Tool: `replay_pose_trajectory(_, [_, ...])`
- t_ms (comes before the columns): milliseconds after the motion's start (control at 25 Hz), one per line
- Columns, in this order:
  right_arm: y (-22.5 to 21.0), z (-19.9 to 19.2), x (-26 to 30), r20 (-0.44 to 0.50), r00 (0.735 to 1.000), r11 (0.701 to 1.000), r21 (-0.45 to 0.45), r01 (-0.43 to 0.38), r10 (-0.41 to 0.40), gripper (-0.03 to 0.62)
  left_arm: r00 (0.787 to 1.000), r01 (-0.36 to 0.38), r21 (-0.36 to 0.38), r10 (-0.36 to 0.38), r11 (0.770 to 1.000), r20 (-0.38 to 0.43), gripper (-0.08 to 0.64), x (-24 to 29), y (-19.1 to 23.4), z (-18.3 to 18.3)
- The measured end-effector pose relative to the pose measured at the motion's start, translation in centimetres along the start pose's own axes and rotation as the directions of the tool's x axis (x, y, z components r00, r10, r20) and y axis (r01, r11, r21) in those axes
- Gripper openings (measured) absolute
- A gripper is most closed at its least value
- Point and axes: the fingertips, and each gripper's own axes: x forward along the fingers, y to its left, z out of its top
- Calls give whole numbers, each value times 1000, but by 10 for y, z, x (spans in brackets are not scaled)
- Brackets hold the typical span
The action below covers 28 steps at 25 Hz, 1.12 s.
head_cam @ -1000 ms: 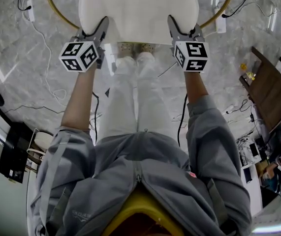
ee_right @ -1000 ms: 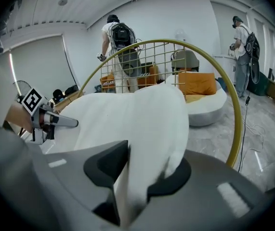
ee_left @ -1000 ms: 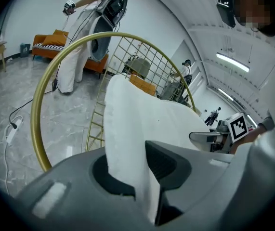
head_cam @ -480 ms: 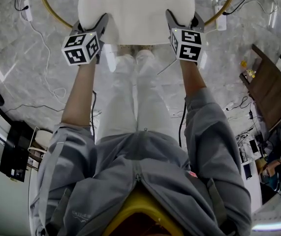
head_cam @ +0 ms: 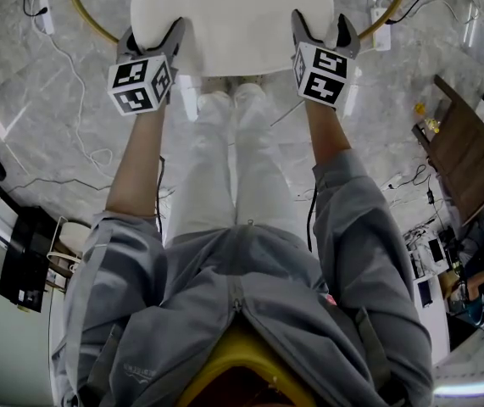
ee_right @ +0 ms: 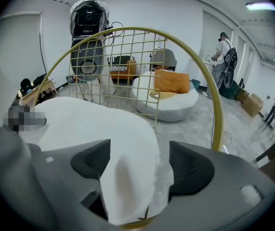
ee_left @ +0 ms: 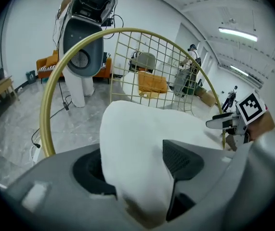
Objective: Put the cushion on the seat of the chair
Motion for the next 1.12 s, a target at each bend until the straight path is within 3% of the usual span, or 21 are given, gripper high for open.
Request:
replay_pose_trajectory(80, [-4, 2, -1, 12, 1000, 1000, -8, 15, -15, 368, 1000, -27, 19, 27, 999, -1, 320, 0, 5, 1])
replay_pose_trajectory(160, [-7, 2, -3, 16, 1000, 1000, -10, 23, -23, 371, 998, -49, 64, 52, 997, -46, 433, 4, 11, -8])
replay_pose_trajectory(240, [-9, 2, -4, 20, 999, 999, -6, 31, -31, 371, 993, -77, 136, 89, 988, -83, 434, 4, 14, -12])
replay_pose_trajectory(400, [-10, 1, -10, 26, 999, 999, 6, 41, -41, 371, 985, -170, 174, 173, 970, -1, 436, -11, 22, 6])
replay_pose_trajectory(560, [-10, 3, -26, 40, 998, 999, 30, 37, -38, 355, 983, -178, 168, 169, 969, 70, 433, -37, 15, 26])
replay_pose_trajectory(640, [-6, 9, -40, 60, 998, 999, 41, 24, -26, 301, 986, -155, 172, 143, 973, 81, 369, -53, 5, 31])
replay_pose_trajectory(720, [-1, 18, -59, 88, 996, 999, 49, 2, -7, 205, 990, -124, 166, 110, 978, 94, 194, -69, -8, 36])
replay_pose_trajectory(840, [11, 29, -95, 126, 992, 997, 66, -33, 25, 43, 990, -82, 146, 64, 986, 124, 56, -96, -31, 44])
replay_pose_trajectory(880, [17, 33, -108, 133, 990, 996, 68, -50, 41, 3, 990, -71, 142, 53, 987, 131, 27, -105, -38, 46])
replay_pose_trajectory(1120, [43, 54, -183, 169, 976, 987, 54, -150, 139, -2, 986, 17, 111, -35, 994, 166, 9, -155, -95, 66])
